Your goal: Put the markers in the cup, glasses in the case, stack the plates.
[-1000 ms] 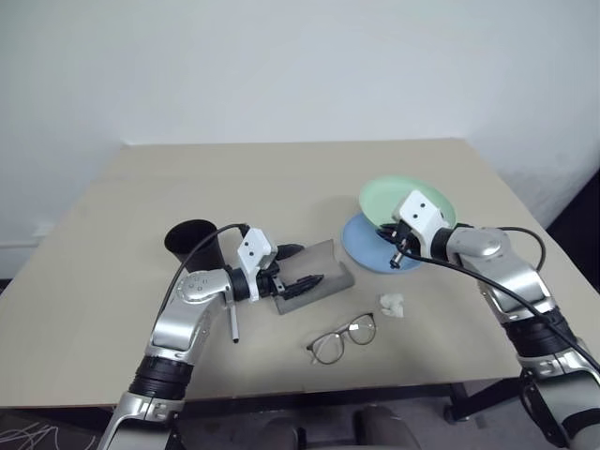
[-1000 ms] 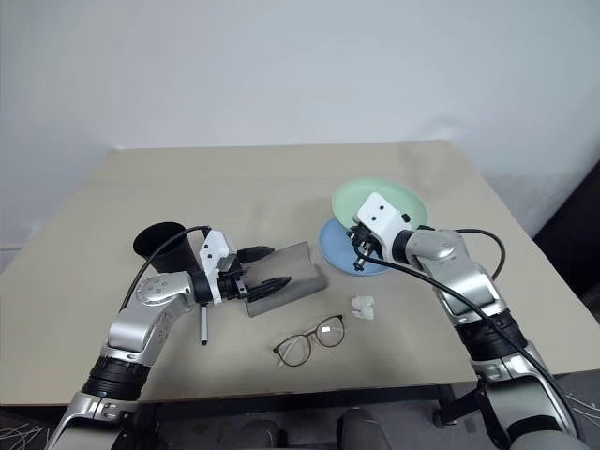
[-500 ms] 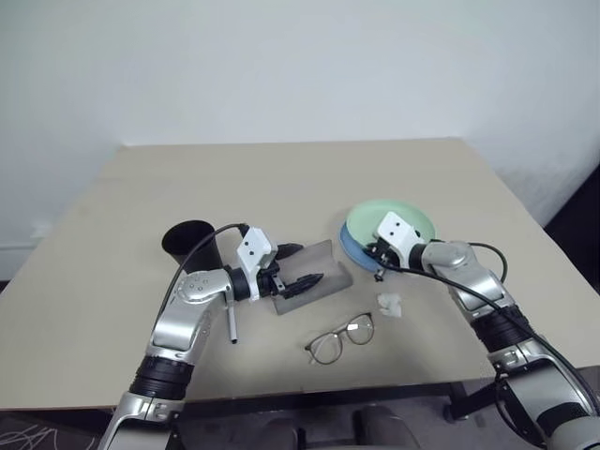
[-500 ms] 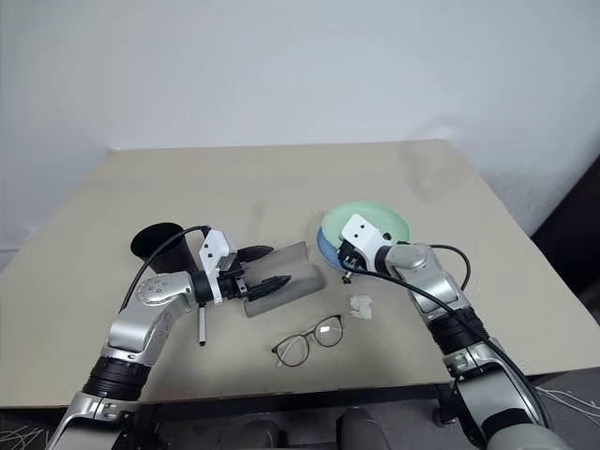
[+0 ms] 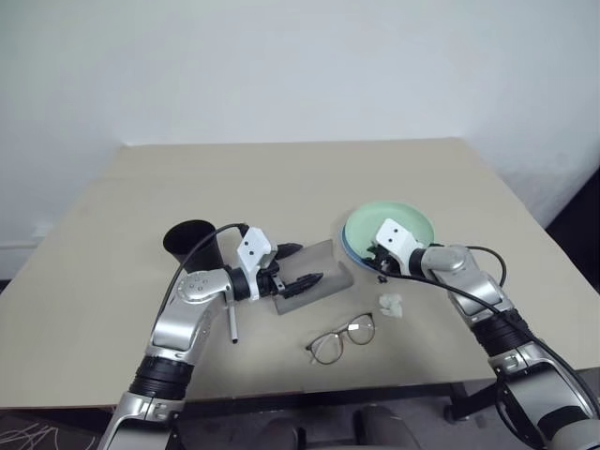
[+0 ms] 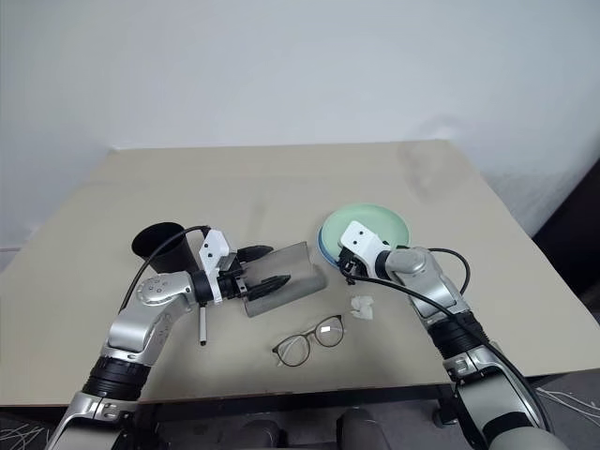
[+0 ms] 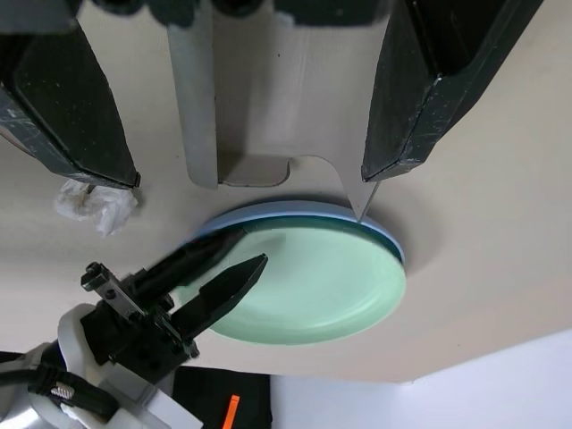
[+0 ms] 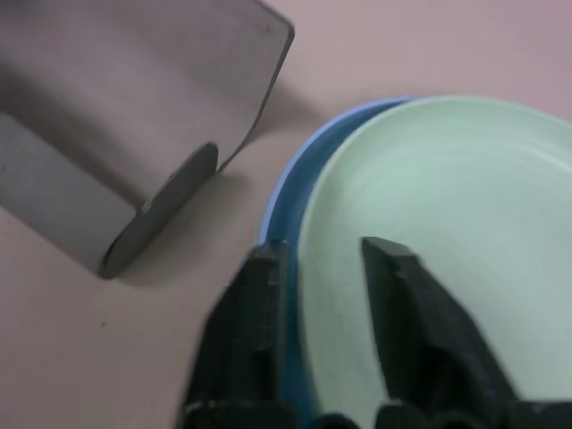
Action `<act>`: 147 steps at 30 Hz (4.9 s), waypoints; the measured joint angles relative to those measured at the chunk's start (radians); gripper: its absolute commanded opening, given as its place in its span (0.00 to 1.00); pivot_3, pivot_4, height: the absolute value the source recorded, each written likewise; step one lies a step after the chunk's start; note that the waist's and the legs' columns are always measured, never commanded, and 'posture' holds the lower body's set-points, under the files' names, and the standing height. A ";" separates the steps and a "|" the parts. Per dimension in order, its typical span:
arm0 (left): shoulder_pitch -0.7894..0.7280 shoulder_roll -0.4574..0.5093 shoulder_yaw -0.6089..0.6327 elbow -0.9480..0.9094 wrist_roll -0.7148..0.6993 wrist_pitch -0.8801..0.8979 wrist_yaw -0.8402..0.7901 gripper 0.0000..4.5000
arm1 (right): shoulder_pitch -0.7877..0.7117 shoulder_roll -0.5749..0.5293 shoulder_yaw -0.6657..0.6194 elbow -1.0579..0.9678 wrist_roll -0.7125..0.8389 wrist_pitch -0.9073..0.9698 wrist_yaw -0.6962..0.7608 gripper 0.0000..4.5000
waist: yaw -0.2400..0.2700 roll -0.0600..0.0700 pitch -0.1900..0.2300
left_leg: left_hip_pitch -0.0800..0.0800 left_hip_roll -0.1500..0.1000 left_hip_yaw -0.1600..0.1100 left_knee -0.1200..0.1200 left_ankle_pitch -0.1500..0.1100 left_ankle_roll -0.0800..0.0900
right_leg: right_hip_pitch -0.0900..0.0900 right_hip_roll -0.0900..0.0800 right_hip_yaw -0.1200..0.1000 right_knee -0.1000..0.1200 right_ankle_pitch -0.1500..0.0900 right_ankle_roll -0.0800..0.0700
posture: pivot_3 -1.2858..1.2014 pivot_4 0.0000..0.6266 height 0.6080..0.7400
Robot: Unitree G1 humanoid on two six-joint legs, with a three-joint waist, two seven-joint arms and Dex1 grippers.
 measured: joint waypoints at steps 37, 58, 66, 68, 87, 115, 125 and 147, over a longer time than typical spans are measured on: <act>0.012 -0.001 -0.003 -0.015 0.000 0.001 -0.001 0.94 | 0.345 -0.184 -0.145 -0.625 0.262 0.486 0.004 0.53 | -0.004 -0.001 0.000 | 0.000 0.002 0.001 0.005 0.000 0.000 | 0.002 0.000 -0.002 -0.001 -0.001 0.001 | 0.52 0.00 1.00; 0.014 0.001 -0.003 -0.017 0.000 0.001 0.009 0.94 | 0.339 -0.202 -0.099 -0.517 0.208 0.441 -0.020 0.01 | 0.001 -0.001 0.000 | 0.001 0.001 0.001 0.004 -0.001 0.000 | 0.002 0.000 -0.002 0.000 -0.001 0.001 | 0.52 0.00 1.00; 0.015 0.006 -0.002 -0.017 0.001 0.001 0.008 0.94 | 0.156 -0.186 -0.172 -0.555 0.247 0.426 -0.014 0.01 | 0.000 -0.001 0.001 | 0.001 0.002 0.001 0.004 -0.001 0.000 | 0.002 0.000 -0.003 0.000 -0.001 0.001 | 0.52 0.00 1.00; 0.014 0.007 -0.002 -0.016 0.002 0.001 0.008 0.94 | 0.071 -0.169 -0.171 -0.514 0.238 0.401 -0.026 0.01 | 0.000 -0.001 0.001 | 0.001 0.002 0.001 0.004 -0.001 0.000 | 0.002 0.000 -0.003 0.000 -0.001 0.000 | 0.52 0.00 1.00; 0.011 -0.002 -0.011 -0.006 0.008 -0.001 0.017 0.94 | -0.140 -0.001 -0.070 0.238 0.032 0.006 -0.085 0.73 | -0.005 0.000 -0.001 | -0.011 0.001 -0.001 0.000 0.000 -0.001 | -0.013 -0.001 -0.001 0.000 0.006 -0.009 | 0.52 0.00 1.00; -0.115 0.086 -0.038 0.089 0.010 0.018 -0.153 0.94 | 0.258 -0.370 -0.117 -0.643 0.316 0.190 0.316 0.88 | 0.001 0.000 -0.001 | -0.014 0.002 0.001 0.011 0.000 0.000 | -0.010 0.001 -0.004 0.002 0.003 -0.002 | 0.52 0.00 1.00; -0.148 0.142 -0.088 0.107 0.032 0.048 -0.246 0.94 | 0.222 -0.360 -0.060 -0.614 0.256 0.127 0.313 0.88 | 0.002 0.000 -0.001 | -0.014 0.001 0.001 0.011 0.000 0.000 | -0.010 0.000 -0.004 0.001 0.004 -0.001 | 0.52 0.00 1.00; -0.252 0.185 -0.323 -0.129 0.005 0.430 -0.369 0.94 | 0.302 -0.325 -0.127 -0.587 0.233 0.125 0.153 0.88 | 0.001 0.000 0.000 | -0.015 0.002 0.001 0.014 0.000 0.000 | -0.010 0.001 -0.003 0.003 0.004 -0.001 | 0.52 0.00 1.00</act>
